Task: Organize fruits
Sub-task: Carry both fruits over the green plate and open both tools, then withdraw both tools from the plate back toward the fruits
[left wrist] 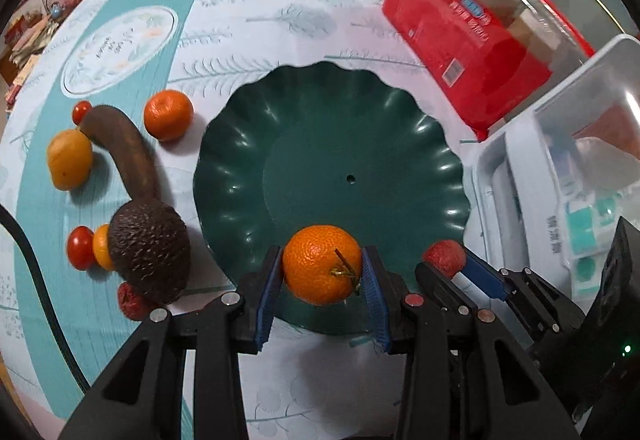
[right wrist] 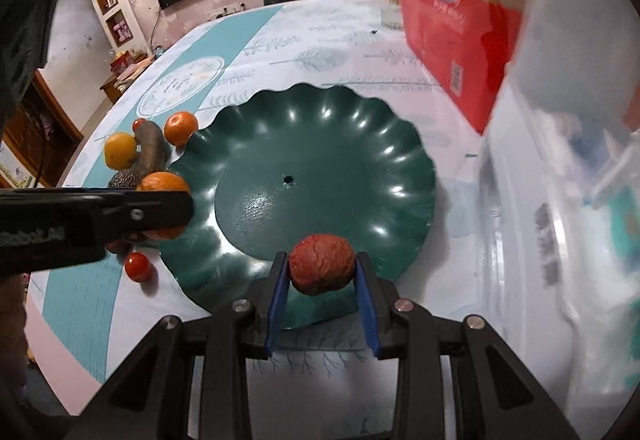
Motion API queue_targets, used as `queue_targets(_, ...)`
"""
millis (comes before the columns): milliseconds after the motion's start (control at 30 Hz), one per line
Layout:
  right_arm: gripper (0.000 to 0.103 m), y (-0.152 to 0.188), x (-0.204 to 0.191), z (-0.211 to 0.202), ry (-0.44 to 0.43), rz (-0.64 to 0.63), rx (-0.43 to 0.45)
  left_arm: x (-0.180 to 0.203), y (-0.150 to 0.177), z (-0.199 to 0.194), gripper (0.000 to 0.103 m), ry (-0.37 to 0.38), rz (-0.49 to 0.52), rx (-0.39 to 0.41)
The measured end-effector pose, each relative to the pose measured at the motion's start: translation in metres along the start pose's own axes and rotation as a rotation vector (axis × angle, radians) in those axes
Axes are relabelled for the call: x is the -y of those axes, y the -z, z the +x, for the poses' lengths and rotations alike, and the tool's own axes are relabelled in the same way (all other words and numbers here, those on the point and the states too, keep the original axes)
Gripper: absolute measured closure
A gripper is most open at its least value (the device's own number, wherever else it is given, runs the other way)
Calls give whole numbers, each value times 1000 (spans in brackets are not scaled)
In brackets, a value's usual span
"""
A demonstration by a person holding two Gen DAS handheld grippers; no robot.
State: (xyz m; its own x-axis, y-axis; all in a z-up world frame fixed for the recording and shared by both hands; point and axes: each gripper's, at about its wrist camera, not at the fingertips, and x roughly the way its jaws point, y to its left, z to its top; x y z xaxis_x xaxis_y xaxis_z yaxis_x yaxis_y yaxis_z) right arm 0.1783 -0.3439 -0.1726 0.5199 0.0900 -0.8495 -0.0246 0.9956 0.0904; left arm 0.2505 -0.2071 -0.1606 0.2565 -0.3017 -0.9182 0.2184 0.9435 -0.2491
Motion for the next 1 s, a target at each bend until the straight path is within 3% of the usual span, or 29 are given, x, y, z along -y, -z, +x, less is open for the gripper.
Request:
queue_targets(100,70,-1,3,8,2,2,-9,0,-3,11,63,-6,-2,-23)
queue_targets(133,68,-1,3,10,-1,2,-14,0,-3,13,57,-7,0,-26)
queue_targets(167,62,-1,4,12,-2,4,-17,0,-4,14,49,-5,1,-26)
queue_targets(200,54,-1,4,13,-1,9,-17,0,-3,14,47,6,-2,-20)
queue_targets(300,47,-1,4,13,-2,13,-17,-1,-3,12,45,17,-14,-13)
queue_targets(433,46,-1,1,9,-3,9,-12,-2,-1,3,43,12,-25,-2)
queue_targets(533,46,0,-1,3,5,7,-1,-5,1,-6,36,0,-47,9)
queue_targets(700,46,3,-6,-13,-6,0,18,-15,9,-31,34,17,-101,67)
queue_targets(767,46,5,-10,-19,-5,-8,23,-17,14,-41,24,16,-111,85)
queue_targets(1000,46,16,-23,-39,-12,-25,14,-31,34,-75,23,48,-146,148)
